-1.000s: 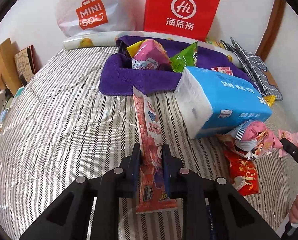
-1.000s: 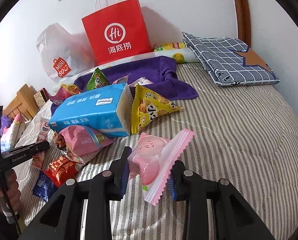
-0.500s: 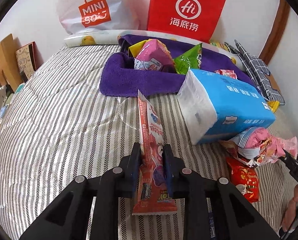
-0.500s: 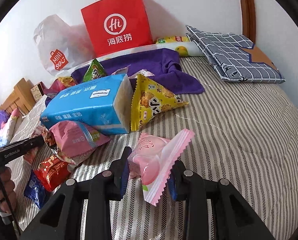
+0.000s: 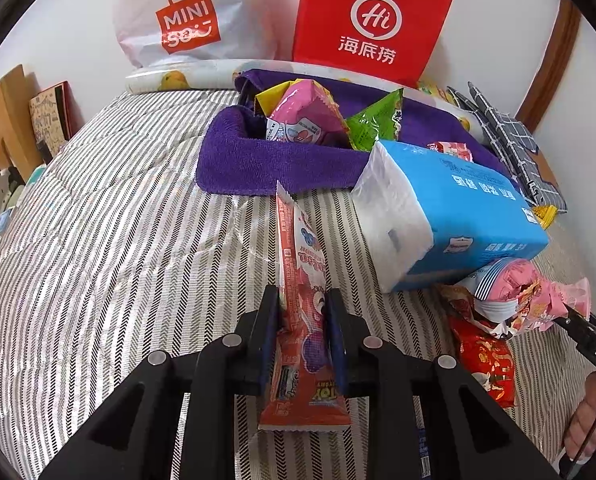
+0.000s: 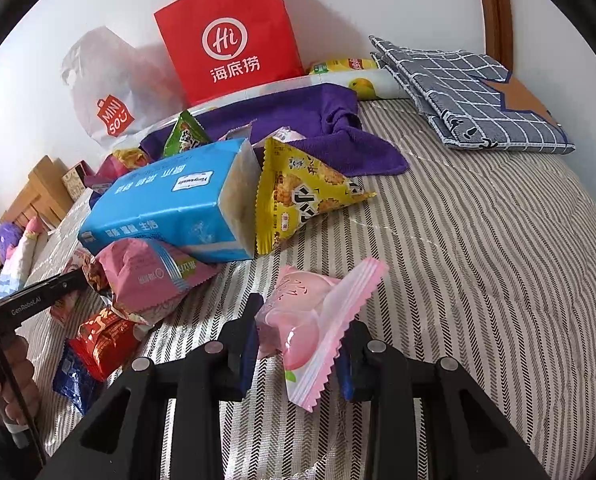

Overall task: Organize snacks
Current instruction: 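Carry the pink candy packet and red stick packet over the purple towel with both tools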

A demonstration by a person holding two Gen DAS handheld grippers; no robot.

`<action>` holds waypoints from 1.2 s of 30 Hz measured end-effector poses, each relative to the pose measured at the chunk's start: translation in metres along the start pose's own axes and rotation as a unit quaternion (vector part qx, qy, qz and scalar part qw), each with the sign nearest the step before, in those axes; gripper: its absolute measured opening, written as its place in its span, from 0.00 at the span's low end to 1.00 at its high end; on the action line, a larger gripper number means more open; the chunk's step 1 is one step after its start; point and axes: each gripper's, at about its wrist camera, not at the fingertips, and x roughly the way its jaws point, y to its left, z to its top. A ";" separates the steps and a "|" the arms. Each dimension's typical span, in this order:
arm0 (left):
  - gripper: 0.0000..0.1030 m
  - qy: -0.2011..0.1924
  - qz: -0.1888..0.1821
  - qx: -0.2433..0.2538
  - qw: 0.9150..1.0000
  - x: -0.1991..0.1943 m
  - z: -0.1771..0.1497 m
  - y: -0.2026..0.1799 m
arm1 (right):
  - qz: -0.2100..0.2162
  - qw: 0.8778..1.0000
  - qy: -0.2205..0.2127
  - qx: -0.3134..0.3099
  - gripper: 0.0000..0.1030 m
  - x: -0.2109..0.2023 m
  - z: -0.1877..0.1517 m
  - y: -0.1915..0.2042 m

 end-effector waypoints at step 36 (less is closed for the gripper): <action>0.20 -0.036 -0.066 0.022 0.997 -0.075 0.004 -0.039 | -0.040 0.992 -0.111 -0.043 0.29 -0.080 0.026 0.040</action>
